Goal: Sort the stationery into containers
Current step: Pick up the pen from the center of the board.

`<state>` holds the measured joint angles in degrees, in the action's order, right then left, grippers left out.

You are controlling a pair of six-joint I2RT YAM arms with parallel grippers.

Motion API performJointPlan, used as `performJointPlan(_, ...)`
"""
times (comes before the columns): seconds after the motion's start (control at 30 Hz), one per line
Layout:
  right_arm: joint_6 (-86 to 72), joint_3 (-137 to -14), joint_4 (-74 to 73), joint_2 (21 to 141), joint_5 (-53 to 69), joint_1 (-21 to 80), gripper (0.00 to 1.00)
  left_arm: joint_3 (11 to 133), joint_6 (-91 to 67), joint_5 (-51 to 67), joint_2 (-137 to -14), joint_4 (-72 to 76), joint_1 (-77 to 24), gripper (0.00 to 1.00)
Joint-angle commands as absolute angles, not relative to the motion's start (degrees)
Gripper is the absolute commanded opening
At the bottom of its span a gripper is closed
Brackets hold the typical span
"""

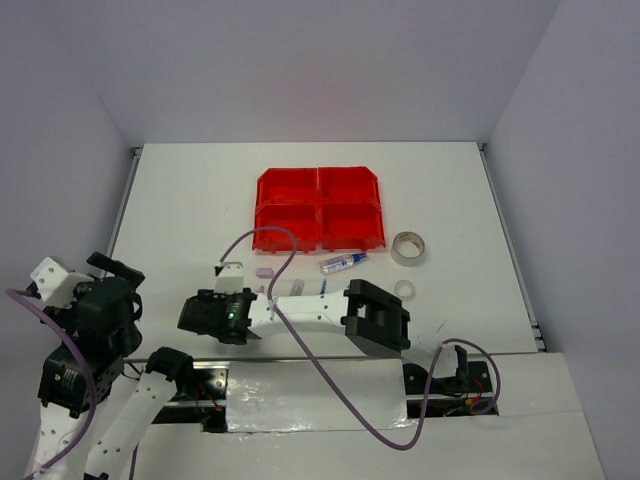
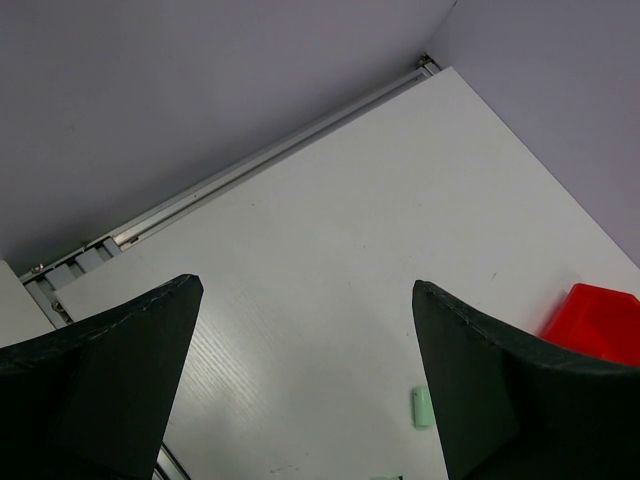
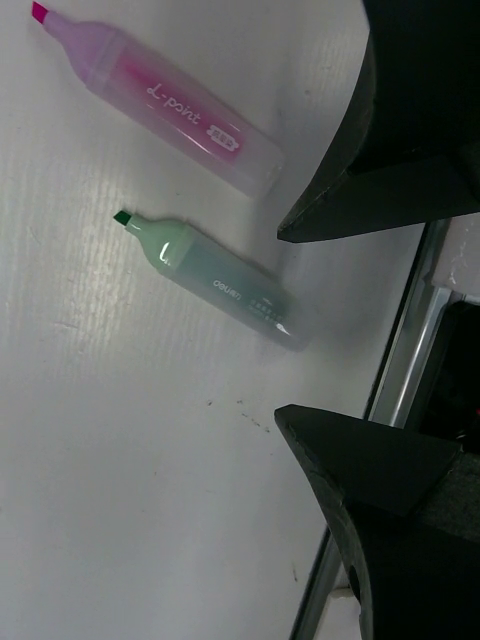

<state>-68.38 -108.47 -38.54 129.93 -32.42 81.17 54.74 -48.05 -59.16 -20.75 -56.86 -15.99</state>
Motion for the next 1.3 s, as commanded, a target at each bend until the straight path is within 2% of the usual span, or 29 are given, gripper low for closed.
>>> performJointPlan(0.0,-71.3,-111.9,-41.8,130.9,-35.0,81.9,0.74,54.8,-46.4,-58.7,-21.6,-54.1,-15.7,0.99)
performJointPlan(0.37,-72.7,-120.4,-48.4,137.5,-36.6,81.8,0.73,54.3,-44.9,-57.6,-20.6,-52.8,-15.7,0.99)
performJointPlan(0.7,-72.7,-121.0,-48.4,140.0,-35.6,81.4,0.69,54.1,-44.4,-57.2,-19.9,-52.3,-15.7,0.99)
performJointPlan(0.9,-71.4,-124.4,-49.6,142.6,-34.8,81.2,0.63,54.1,-44.5,-57.2,-19.2,-52.4,-15.6,0.99)
performJointPlan(1.0,-70.8,-124.0,-49.0,142.9,-34.3,81.1,0.54,54.1,-44.4,-57.2,-19.2,-52.3,-15.7,0.99)
performJointPlan(1.27,-68.4,-123.0,-50.2,143.3,-34.2,81.0,0.49,54.0,-44.3,-57.2,-18.8,-52.1,-15.8,0.99)
